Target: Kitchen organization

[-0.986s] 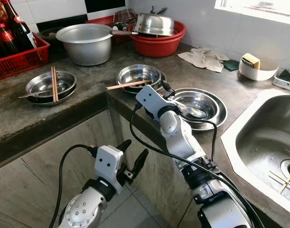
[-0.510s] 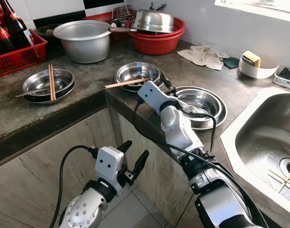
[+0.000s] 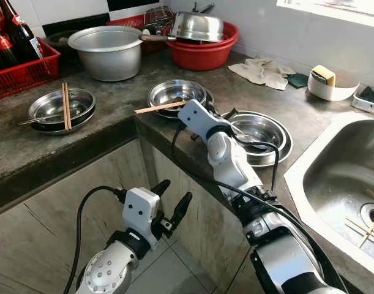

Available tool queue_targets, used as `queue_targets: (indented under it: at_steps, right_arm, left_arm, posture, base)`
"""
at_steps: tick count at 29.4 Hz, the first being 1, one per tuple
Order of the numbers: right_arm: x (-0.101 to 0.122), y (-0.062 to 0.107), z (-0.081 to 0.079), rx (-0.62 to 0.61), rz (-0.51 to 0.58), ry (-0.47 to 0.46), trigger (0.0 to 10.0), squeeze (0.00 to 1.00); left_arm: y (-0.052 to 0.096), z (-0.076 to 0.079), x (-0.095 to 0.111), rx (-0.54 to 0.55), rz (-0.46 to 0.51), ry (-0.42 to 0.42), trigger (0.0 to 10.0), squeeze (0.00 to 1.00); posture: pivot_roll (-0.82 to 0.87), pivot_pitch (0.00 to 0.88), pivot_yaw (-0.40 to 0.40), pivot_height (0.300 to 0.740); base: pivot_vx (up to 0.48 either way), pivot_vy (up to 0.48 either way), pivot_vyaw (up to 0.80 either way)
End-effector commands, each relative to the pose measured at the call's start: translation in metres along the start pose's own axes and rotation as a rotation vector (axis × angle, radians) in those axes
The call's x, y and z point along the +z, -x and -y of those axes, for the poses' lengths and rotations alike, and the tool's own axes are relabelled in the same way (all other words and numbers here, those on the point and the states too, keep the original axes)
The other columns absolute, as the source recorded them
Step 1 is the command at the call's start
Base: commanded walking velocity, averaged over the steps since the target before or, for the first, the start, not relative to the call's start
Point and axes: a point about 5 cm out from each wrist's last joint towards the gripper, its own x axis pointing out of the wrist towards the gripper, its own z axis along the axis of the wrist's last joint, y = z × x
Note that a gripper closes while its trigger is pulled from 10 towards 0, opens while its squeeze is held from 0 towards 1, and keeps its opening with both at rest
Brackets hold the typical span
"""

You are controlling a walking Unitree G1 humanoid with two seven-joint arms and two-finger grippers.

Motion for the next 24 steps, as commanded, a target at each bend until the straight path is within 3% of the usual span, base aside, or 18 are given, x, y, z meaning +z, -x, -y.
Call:
queue_targets:
  at_steps: [1, 5, 6, 8, 12, 16, 17, 18, 21, 24]
  right_arm:
    - [-0.002, 0.001, -0.001, 0.005, -0.012, -0.029, 0.0, 0.0]
    - [0.004, 0.002, 0.007, -0.033, 0.021, -0.047, 0.0, 0.0]
    - [0.017, 0.006, 0.021, -0.102, 0.106, -0.094, 0.0, 0.0]
    - [0.022, 0.007, 0.026, -0.126, 0.143, -0.113, 0.0, 0.0]
    - [0.041, 0.024, 0.047, -0.228, 0.315, -0.192, 0.0, 0.0]
    - [0.04, 0.037, 0.058, -0.286, 0.356, -0.3, 0.0, 0.0]
    - [0.037, 0.043, 0.062, -0.308, 0.359, -0.325, 4.0, 0.0]
    - [0.034, 0.048, 0.064, -0.32, 0.359, -0.353, 9.9, 0.0]
    - [0.031, 0.055, 0.067, -0.336, 0.368, -0.409, 10.0, 0.0]
    - [0.034, 0.076, 0.078, -0.378, 0.426, -0.463, 10.0, 0.0]
  left_arm:
    - [-0.001, -0.001, 0.002, 0.003, 0.011, -0.005, 10.0, 0.0]
    - [-0.001, -0.003, 0.001, 0.009, 0.01, -0.004, 10.0, 0.0]
    - [-0.002, -0.003, 0.001, 0.011, 0.01, -0.004, 10.0, 0.0]
    - [-0.002, -0.003, 0.001, 0.011, 0.011, -0.003, 10.0, 0.0]
    - [-0.003, -0.004, 0.001, 0.014, 0.011, -0.006, 10.0, 0.0]
    - [-0.004, -0.004, 0.001, 0.013, 0.013, -0.006, 10.0, 0.0]
    - [-0.004, -0.005, 0.001, 0.013, 0.014, -0.007, 10.0, 0.0]
    - [-0.005, -0.005, 0.001, 0.014, 0.015, -0.007, 10.0, 0.0]
    - [-0.005, -0.006, 0.001, 0.014, 0.015, -0.008, 10.0, 0.0]
    - [-0.006, -0.007, 0.002, 0.011, 0.019, -0.009, 10.0, 0.0]
  posture:
    - [-0.01, 0.093, -0.032, 0.74]
    - [-0.01, 0.091, -0.031, 0.74]
    - [-0.01, 0.089, -0.031, 0.74]
    - [-0.01, 0.089, -0.031, 0.74]
    - [-0.01, 0.084, -0.025, 0.74]
    - [-0.02, 0.081, -0.023, 0.74]
    - [-0.02, 0.077, -0.019, 0.74]
    - [-0.02, 0.074, -0.018, 0.74]
    - [-0.02, 0.067, -0.01, 0.74]
    - [-0.03, 0.058, -0.002, 0.74]
  base:
    - [0.0, 0.0, 0.0]
    - [0.0, 0.0, 0.0]
    - [0.0, 0.0, 0.0]
    - [0.0, 0.0, 0.0]
    - [0.0, 0.0, 0.0]
    - [0.0, 0.0, 0.0]
    - [0.0, 0.0, 0.0]
    - [0.0, 0.0, 0.0]
    - [0.0, 0.0, 0.0]
    - [0.0, 0.0, 0.0]
